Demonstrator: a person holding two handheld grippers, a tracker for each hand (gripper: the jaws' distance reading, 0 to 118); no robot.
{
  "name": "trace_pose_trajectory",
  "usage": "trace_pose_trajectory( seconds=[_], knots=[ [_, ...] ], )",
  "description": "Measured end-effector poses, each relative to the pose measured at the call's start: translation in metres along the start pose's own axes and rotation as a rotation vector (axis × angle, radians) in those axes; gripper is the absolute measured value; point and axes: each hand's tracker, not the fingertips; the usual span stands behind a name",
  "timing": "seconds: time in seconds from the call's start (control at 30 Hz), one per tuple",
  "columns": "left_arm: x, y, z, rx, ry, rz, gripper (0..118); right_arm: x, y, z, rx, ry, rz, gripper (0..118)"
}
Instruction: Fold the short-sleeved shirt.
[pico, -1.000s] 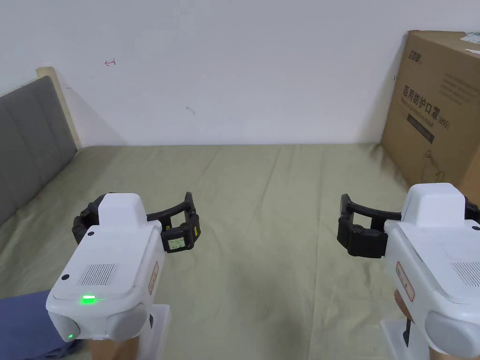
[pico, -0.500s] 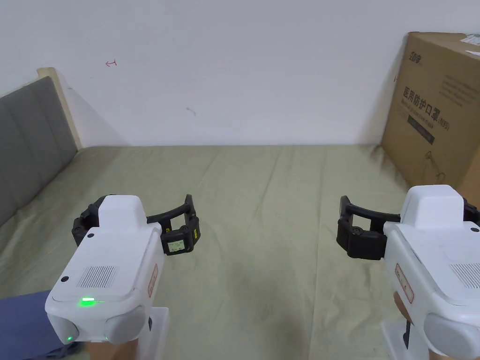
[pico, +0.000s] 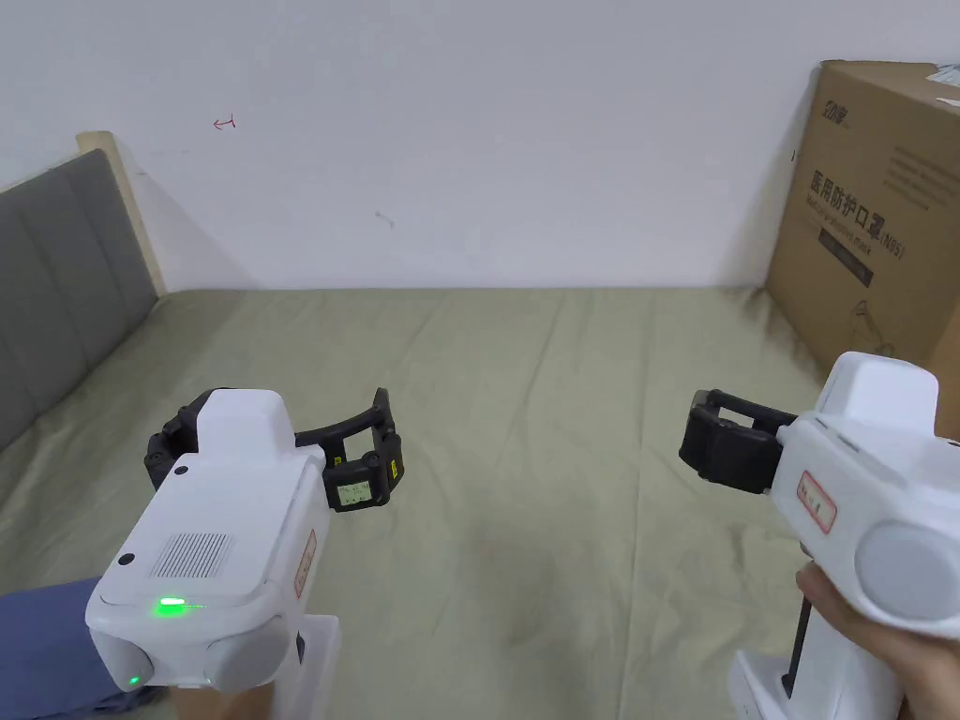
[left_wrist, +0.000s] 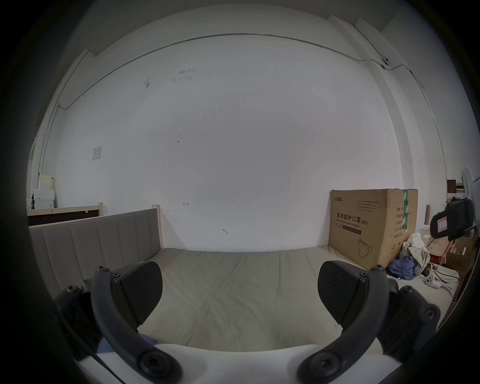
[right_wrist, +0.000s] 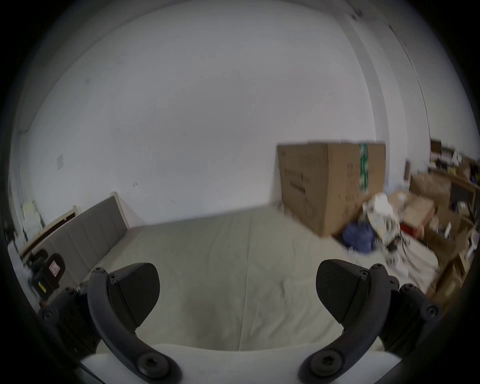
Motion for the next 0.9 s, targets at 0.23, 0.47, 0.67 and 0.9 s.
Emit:
trace_pose_trajectory(
  seconds=[0.23,0.47,0.67,0.9],
  knots=[
    [0.000,0.002,0.000,0.006,-0.005,0.002,118,0.005,0.007,-0.019,-0.276,-0.095,-0.088,118],
    [-0.001,0.003,0.000,0.008,-0.004,0.004,118,0.004,-0.001,-0.021,-0.262,-0.096,-0.082,117],
    [-0.003,0.002,0.000,0.009,-0.001,0.010,118,0.001,0.000,-0.021,-0.226,-0.108,-0.037,117],
    [-0.003,0.003,0.000,0.011,-0.001,0.009,118,-0.002,-0.002,-0.012,-0.038,-0.108,0.048,117]
  ],
)
